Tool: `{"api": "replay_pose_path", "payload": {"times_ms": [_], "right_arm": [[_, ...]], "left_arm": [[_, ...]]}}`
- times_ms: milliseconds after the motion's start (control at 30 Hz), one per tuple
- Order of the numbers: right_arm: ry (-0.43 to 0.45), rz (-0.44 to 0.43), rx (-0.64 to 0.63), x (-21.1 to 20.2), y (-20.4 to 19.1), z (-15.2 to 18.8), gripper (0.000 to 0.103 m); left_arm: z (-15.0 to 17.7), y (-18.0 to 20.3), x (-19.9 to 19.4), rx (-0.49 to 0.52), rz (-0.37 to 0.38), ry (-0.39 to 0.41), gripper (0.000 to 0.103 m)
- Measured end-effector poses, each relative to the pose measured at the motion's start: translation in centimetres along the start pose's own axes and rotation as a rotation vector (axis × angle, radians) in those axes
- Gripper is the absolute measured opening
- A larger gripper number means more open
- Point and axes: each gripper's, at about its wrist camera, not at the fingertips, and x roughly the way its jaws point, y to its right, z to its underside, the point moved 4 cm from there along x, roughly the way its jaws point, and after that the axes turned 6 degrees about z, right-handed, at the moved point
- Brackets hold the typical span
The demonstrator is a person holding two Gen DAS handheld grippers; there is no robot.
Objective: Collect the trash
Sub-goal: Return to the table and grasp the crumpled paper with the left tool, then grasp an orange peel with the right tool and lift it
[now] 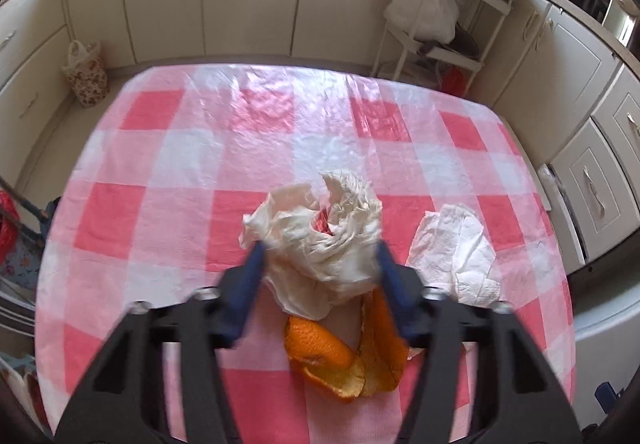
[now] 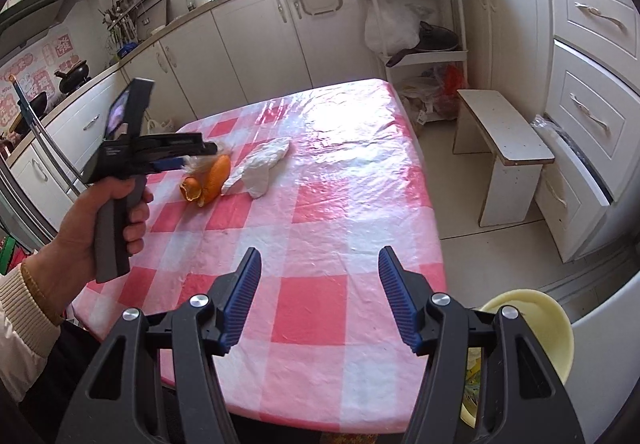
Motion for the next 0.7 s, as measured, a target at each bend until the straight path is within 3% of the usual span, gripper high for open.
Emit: {"api": "replay_pose_path", "payload": {"times_ms": [67,100,267,467,600,700], "right_arm": [[-0.002,-0.011,-0.011,0.4,-0.7,-0.4,0.059],[-0.003,-0.019,-0.021,0.6,-1.2,-0.6,0.059],[-0.01,-0.078,-0.087,1.8,-4.3,-1.9,0.059],[-0.031,-0.176,-0.226,3.6,-9.9,-3.4,0.059],[-0.053,-0.216,-0.33,5.6,-14.1,-4.1,0.059],[-0.065,-0.231,-0.401,7.3,-17.0,-4.5,0.059]], "left_arm": [[-0.3,-0.5,-0.5,-0.014,0.027,0.01,0.019],[-0.3,-0.9,-0.8,-0.022,0.035,0.011,0.018],[-0.5,-3.4,-3.1,0.001,0.013,-0.005,0.016],[0.7,-6.0,-9.2,0.058,-0.003,-0.016,0.017],[2.4,-7.7,-12.0,0.005,0.034,0.017,0.017],[3.4,-8.9,-11.7,-0.047,0.063,0.01,0.017]]}}
